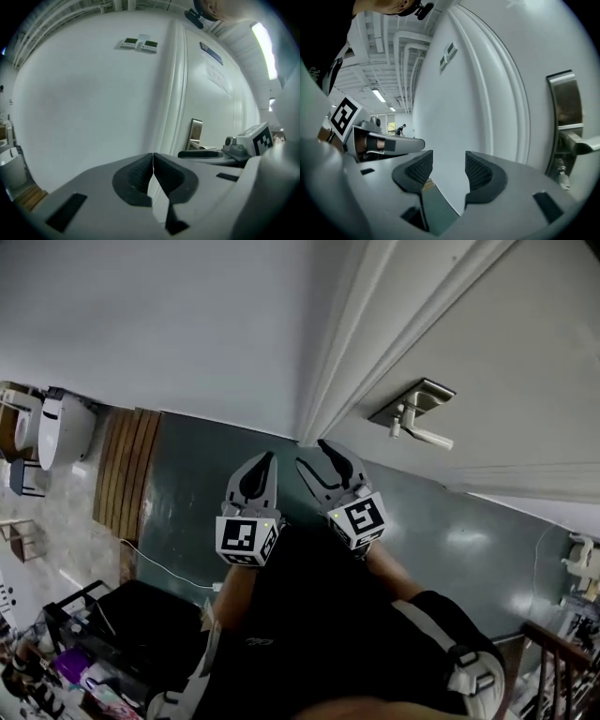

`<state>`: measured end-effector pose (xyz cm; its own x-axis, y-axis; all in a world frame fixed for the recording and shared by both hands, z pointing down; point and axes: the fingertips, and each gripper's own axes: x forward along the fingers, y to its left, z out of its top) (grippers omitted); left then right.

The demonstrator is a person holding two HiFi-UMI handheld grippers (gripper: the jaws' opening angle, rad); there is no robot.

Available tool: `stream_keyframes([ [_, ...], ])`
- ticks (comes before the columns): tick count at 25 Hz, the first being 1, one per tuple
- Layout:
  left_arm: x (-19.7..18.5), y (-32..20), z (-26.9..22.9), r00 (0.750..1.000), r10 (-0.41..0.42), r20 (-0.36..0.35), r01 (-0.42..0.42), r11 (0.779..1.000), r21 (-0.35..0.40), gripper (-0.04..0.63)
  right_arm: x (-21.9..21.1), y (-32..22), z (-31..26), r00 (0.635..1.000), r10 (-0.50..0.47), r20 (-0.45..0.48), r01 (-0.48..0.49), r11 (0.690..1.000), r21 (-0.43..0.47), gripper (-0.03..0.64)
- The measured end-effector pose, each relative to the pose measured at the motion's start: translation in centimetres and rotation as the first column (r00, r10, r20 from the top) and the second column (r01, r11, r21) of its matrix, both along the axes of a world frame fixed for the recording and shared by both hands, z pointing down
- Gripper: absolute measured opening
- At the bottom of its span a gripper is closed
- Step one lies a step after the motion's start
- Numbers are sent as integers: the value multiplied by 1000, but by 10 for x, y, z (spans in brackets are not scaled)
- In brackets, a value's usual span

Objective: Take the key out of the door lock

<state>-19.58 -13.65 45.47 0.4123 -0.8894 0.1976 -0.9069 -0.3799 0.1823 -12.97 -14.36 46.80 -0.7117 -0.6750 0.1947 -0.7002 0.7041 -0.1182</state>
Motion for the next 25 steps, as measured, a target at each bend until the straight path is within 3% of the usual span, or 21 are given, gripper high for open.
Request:
stream_keyframes([
  [4,30,-5,8,991,135,-5,-135,991,2,25,38,7,5,989,143,-24,-144,989,-24,224],
  [10,74,-4,19,954,295,-42,-296,955,-11,25,98,27,15,936,350,-18,-351,933,-82,224],
  [15,104,-7,28,938,342,-48,-344,939,-23,25,144,25,26,895,445,20,-439,889,-131,216],
  [25,142,-36,47,934,357,-21,-357,932,-68,25,198,-9,52,814,556,169,-494,815,-302,210],
])
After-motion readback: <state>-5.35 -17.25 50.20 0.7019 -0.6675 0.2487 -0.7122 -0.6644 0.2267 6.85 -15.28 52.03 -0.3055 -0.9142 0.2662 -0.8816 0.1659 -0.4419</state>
